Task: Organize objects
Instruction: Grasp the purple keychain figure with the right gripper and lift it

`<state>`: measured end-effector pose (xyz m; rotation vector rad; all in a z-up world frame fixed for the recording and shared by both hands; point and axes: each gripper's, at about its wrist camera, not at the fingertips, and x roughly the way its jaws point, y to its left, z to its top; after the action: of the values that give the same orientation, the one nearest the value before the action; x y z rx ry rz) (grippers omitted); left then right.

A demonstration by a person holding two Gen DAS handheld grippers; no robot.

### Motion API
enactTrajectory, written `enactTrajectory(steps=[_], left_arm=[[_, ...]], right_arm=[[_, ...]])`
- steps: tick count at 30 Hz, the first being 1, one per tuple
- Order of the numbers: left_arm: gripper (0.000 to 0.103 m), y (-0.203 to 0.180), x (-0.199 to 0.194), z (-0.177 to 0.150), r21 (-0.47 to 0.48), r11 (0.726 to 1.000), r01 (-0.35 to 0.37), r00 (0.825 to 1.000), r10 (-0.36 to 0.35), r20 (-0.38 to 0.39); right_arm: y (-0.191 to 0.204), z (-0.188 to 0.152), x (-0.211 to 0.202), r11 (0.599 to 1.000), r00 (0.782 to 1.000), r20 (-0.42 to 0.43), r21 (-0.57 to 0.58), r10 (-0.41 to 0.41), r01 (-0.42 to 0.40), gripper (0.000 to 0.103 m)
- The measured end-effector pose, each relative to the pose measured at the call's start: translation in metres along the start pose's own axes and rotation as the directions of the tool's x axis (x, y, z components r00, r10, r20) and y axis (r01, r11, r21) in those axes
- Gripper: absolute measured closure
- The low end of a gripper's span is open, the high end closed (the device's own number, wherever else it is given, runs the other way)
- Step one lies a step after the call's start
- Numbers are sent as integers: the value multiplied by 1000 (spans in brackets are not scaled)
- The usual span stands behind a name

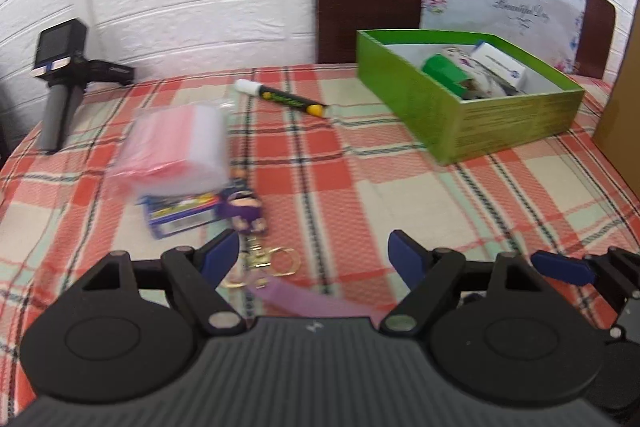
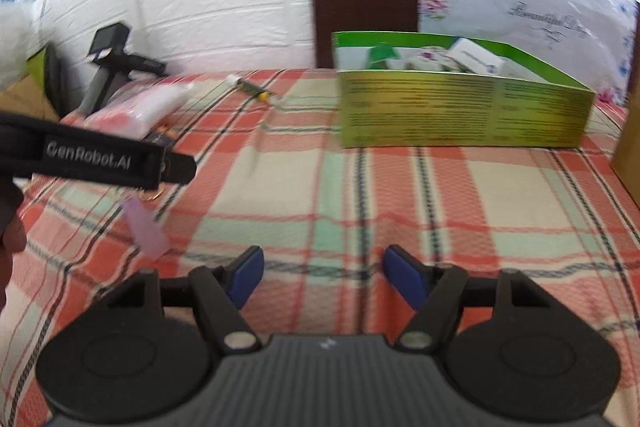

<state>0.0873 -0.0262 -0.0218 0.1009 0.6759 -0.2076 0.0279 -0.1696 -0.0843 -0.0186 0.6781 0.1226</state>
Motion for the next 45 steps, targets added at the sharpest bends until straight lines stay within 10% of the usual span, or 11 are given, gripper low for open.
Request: enactTrajectory(steps=[13, 23, 33, 36, 38, 45], left_arm=[[18, 134, 6, -49, -246, 945, -216, 974, 227, 18], [11, 141, -1, -61, -288, 947, -144, 978, 181, 106], [9, 143, 3, -63, -291, 949, -124, 978, 167, 127], [8, 143, 4, -63, -289, 949, -126, 978, 168, 127], [8, 143, 3, -63, -286, 949, -130, 977, 171, 125], [7, 140, 7, -60, -252, 957, -147, 979, 177, 104]], right_arm=[[93, 15, 21, 947, 984, -13, -271, 176, -173, 29], [126, 47, 16, 889, 926, 2, -283, 377, -361, 27], [109, 79, 74, 965, 969, -40, -93, 242, -245, 27], [114, 78, 96, 964, 970, -16, -109, 244, -244, 39], [113, 78, 95, 960, 965, -19, -99, 263, -263, 71], [72, 40, 54, 968, 972, -41, -95, 230, -233, 80]])
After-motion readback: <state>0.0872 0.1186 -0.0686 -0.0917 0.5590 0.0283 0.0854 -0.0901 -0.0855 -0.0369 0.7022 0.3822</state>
